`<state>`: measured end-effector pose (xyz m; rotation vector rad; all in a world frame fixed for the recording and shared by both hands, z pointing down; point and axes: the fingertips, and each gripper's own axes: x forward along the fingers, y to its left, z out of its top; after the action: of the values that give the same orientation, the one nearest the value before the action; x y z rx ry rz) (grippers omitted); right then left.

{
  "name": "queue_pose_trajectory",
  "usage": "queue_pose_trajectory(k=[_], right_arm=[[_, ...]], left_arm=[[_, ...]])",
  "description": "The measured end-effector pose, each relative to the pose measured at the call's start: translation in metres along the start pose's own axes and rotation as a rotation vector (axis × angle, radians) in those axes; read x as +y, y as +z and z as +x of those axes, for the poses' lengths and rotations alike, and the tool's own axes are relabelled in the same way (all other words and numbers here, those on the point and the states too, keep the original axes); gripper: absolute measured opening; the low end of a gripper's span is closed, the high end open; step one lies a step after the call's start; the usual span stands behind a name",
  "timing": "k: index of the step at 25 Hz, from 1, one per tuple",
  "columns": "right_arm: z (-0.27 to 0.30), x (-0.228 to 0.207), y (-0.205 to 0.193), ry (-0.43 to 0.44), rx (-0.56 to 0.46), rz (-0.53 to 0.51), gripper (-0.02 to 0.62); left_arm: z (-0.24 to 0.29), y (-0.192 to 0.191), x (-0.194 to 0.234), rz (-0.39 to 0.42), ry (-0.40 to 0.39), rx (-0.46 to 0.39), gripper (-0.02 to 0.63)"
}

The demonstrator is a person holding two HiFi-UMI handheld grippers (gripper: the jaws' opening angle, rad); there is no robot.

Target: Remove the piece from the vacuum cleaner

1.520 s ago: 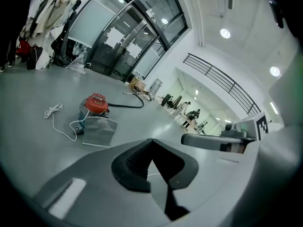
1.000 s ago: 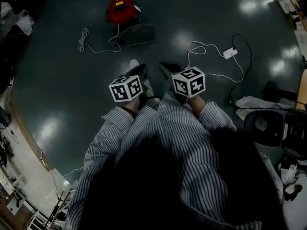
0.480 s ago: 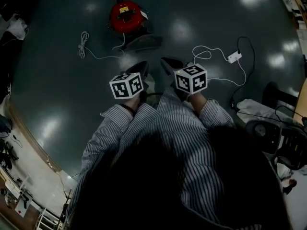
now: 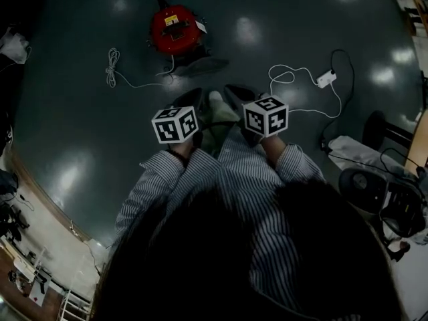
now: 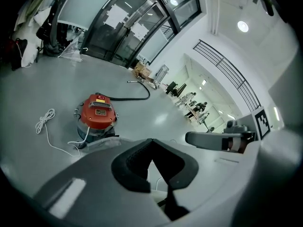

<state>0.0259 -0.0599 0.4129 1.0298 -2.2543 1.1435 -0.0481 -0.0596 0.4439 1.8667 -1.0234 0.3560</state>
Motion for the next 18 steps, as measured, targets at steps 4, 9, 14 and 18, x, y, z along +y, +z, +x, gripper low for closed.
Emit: queue_pose_trajectory(k=[4,9,14,18], right_arm=[[0.011,-0.008,-0.008,0.012,0.063,-0.022,0.002],[0.035,-0.030,-0.020,0.025,0.125,-0.078,0.002],[0.071,-0.057,-0.031,0.033,0.156,-0.119,0.002],[0.110,-0.084,-0.040,0.035,0.172,-0.176,0.002]], left_arm=[[0.016,-0.005,0.013,-0.032,0.025,0.017,0.006],[0.039,-0.009,0.031,-0.027,0.052,0.011,0.006],[0.069,-0.033,0.057,-0.046,0.059,0.038,0.008],[0.095,-0.051,0.081,-0.023,0.048,0.051,0.008]])
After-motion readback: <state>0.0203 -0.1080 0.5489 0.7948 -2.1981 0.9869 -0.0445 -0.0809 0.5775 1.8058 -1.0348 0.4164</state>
